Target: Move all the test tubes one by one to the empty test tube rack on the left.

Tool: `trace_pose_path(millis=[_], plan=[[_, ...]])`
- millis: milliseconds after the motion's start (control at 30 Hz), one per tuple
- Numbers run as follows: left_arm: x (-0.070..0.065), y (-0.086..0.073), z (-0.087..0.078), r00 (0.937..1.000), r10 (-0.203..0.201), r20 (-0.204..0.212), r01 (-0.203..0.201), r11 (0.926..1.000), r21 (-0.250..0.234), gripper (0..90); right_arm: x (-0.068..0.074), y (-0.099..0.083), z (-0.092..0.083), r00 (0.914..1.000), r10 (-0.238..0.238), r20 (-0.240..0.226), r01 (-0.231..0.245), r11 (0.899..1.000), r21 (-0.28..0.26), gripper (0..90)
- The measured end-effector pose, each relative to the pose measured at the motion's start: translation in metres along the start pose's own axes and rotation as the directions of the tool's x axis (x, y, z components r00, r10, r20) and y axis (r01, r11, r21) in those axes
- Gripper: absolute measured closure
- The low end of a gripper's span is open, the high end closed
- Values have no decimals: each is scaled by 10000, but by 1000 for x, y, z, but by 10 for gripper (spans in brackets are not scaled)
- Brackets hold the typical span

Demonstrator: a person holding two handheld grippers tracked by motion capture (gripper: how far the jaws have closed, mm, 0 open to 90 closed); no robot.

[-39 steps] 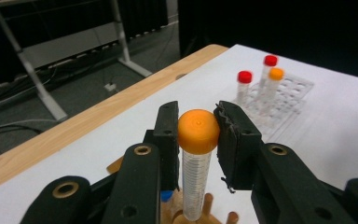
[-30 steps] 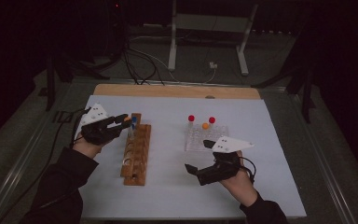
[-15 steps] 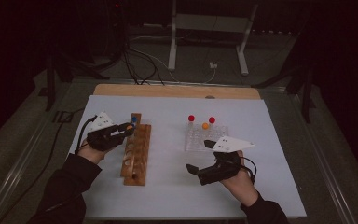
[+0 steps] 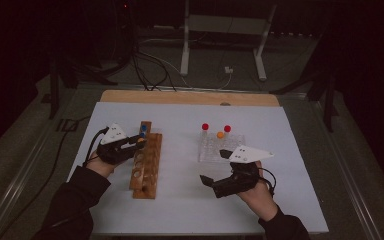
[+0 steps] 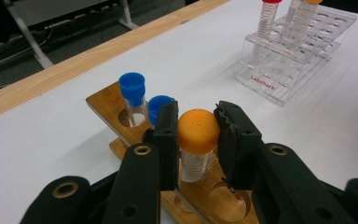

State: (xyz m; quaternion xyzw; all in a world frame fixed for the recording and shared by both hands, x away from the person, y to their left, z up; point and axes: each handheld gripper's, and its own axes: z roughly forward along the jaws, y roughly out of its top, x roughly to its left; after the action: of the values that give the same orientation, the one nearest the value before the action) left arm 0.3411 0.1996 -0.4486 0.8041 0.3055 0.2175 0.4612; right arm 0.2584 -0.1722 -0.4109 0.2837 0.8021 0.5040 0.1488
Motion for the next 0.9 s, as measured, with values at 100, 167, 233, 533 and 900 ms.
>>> trace_pose_path(millis=[100, 167, 233, 533, 900], plan=[[1, 0, 0, 10000, -86, 35, 86, 10000, 9, 717, 0, 0, 0, 10000, 3, -4, -3, 10000, 7, 0], [1, 0, -1, 9999, -101, 58, 101, 9999, 19, 716, 0, 0, 0, 10000, -17, -12, 17, 10000, -7, 0], [1, 0, -1, 9999, -109, 107, 109, 9999, 25, 714, 0, 1, -1, 10000, -13, -15, 13, 10000, -11, 0], [-5, 3, -16, 9990, -77, 436, 95, 9991, -423, 478, -4, 8, -6, 9999, -80, 76, 81, 9999, -148, 0], [-28, 5, -38, 9945, 43, 1049, 39, 9970, -777, 155, -29, 19, -13, 9969, 21, 781, 2, 9995, -304, 0]])
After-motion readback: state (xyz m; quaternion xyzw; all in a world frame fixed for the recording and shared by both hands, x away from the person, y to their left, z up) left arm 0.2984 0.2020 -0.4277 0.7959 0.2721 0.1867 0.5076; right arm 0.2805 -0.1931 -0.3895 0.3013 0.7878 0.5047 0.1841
